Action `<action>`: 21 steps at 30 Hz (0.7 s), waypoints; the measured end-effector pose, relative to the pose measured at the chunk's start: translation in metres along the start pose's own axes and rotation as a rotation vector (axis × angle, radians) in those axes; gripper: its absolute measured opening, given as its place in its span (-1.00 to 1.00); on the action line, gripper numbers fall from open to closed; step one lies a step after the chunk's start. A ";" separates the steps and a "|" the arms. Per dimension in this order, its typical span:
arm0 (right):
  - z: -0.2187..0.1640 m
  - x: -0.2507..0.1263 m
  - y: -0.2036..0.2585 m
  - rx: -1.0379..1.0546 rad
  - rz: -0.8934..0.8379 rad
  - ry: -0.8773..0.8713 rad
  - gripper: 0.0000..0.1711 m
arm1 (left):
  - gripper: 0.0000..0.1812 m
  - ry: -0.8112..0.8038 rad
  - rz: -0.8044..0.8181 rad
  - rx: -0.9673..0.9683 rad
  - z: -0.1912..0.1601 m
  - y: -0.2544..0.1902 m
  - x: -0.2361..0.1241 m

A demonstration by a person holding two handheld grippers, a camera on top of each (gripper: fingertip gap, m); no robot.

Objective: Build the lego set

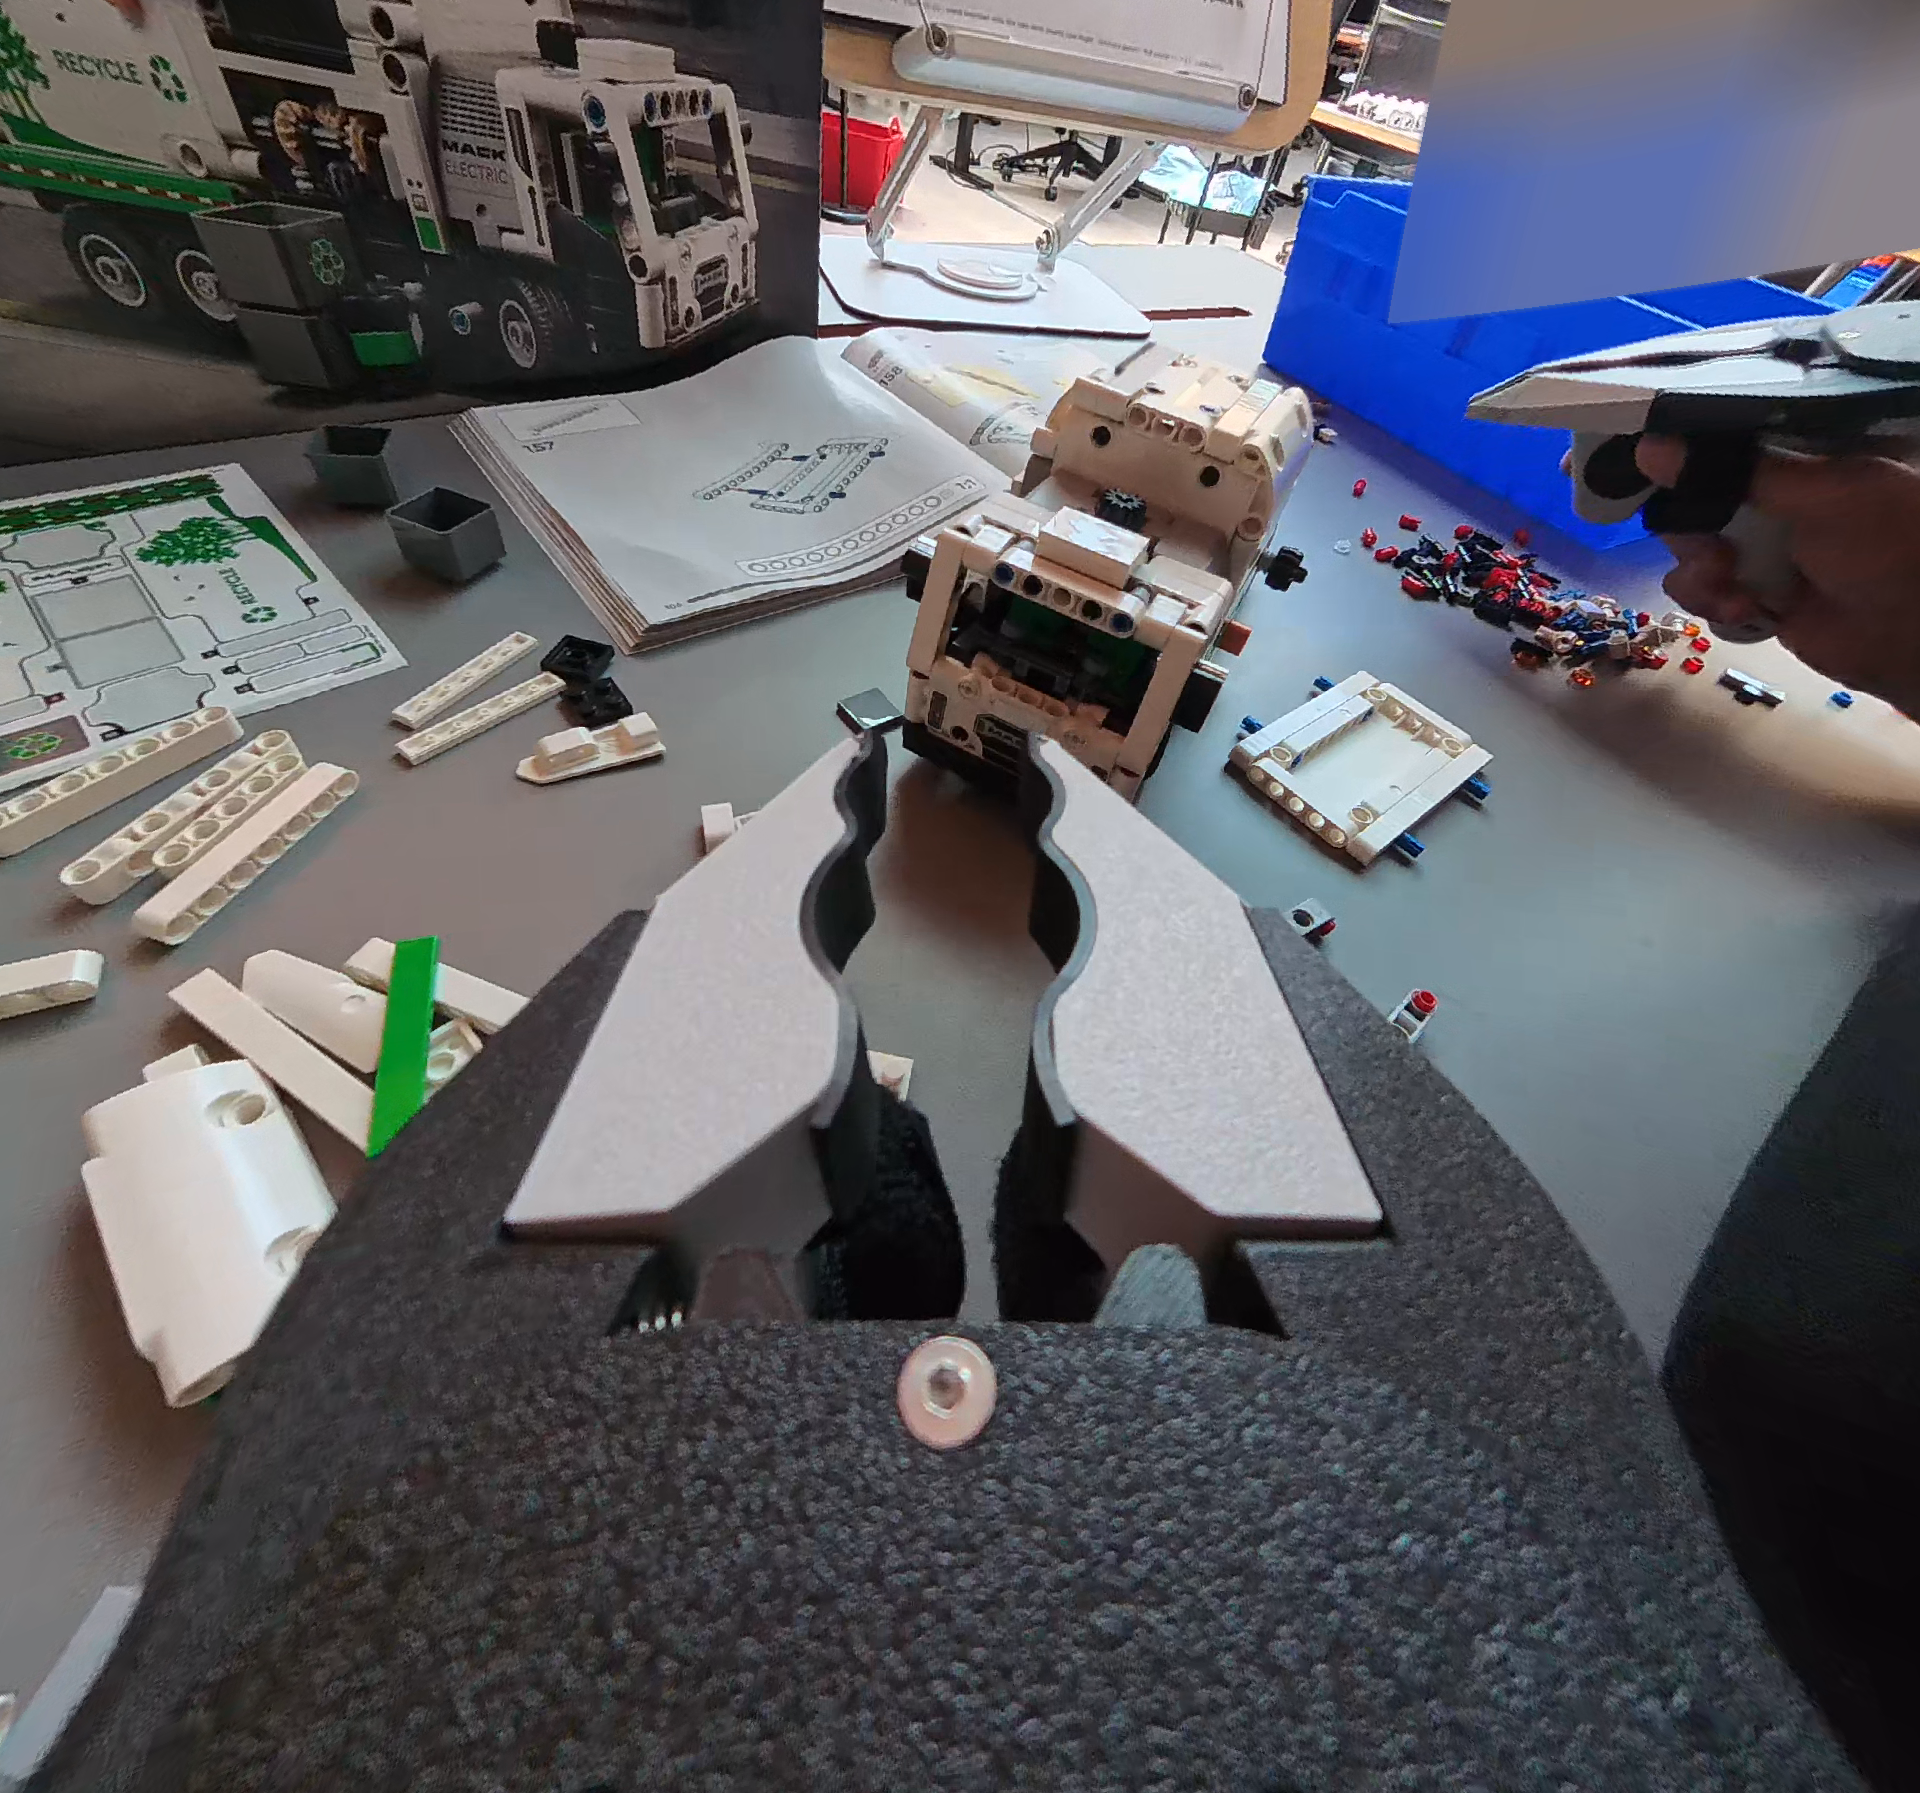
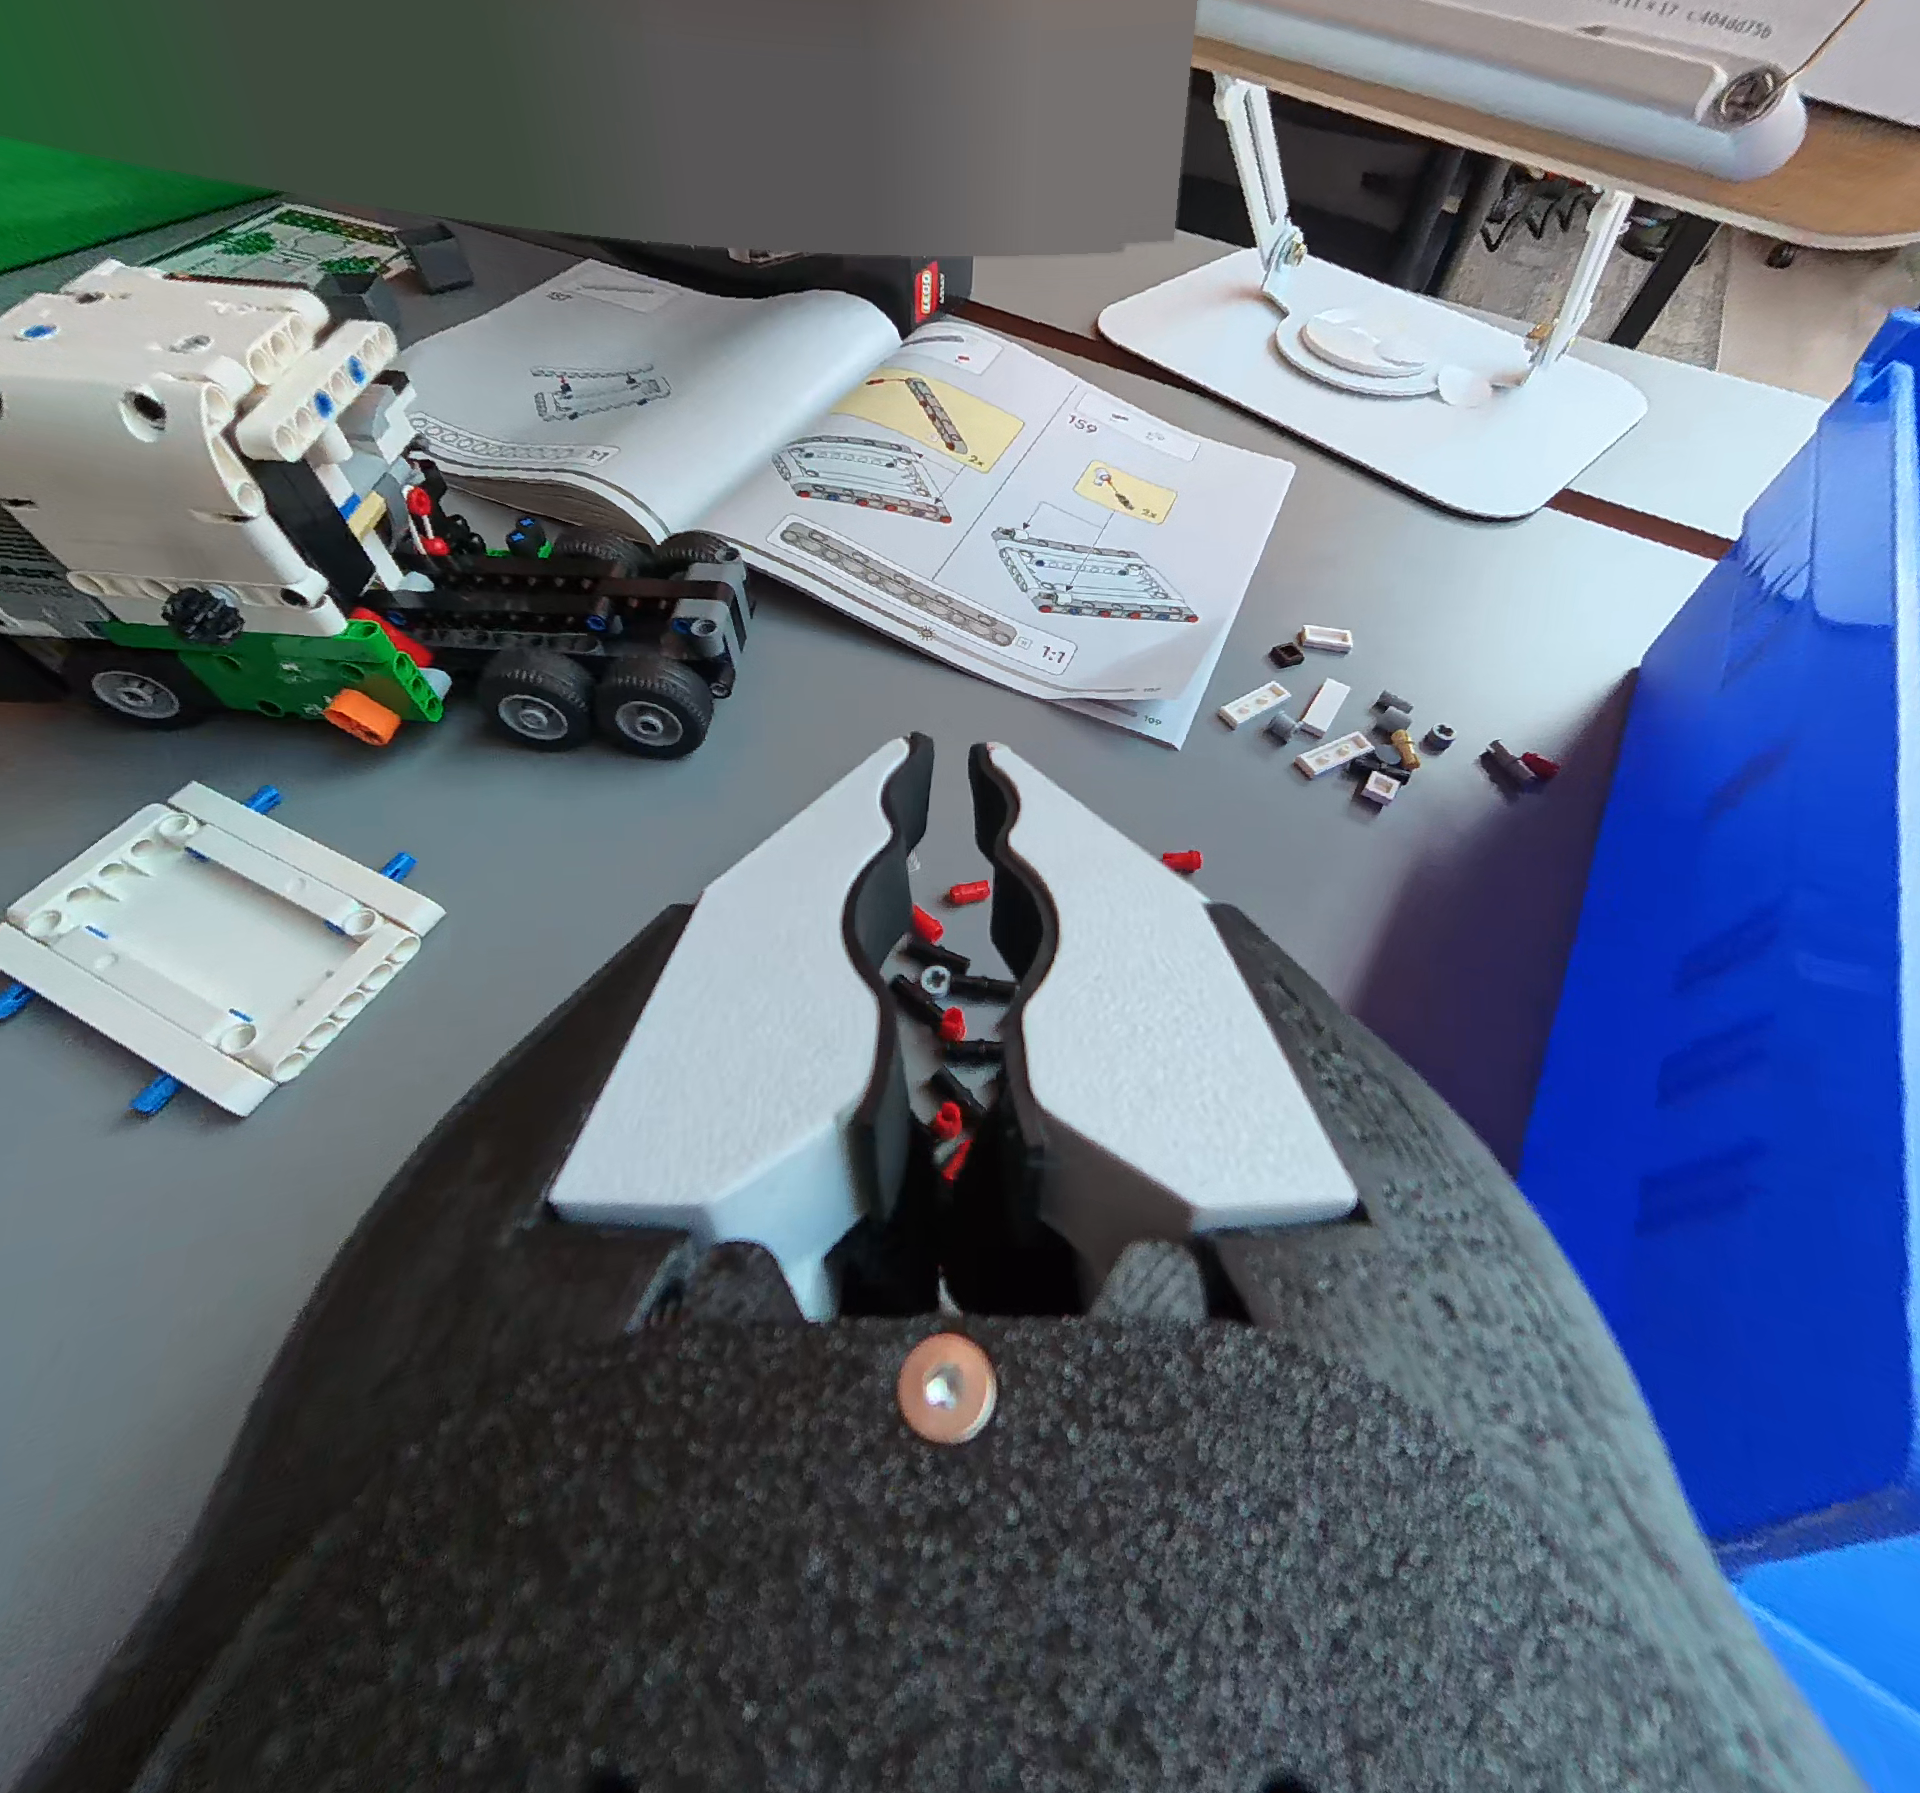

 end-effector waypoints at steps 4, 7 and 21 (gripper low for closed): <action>0.001 0.000 -0.003 -0.035 -0.034 0.000 -0.95 | -0.75 0.019 0.003 -0.019 -0.002 0.002 0.002; 0.002 0.000 -0.003 -0.015 -0.022 -0.006 -0.95 | -0.75 0.022 0.006 -0.018 -0.002 0.003 0.002; 0.004 -0.002 0.000 0.009 0.008 -0.026 -0.96 | -0.77 0.057 0.024 -0.037 -0.006 0.007 0.006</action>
Point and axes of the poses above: each gripper's, where its closed fingertips meet, x out along the fingers, z out of its top, y = z × x across the jaws, the point moved 1 cm from there along -x, back along the fingers, and after that the axes turned 11 degrees about -x, right-handed, at the moved point
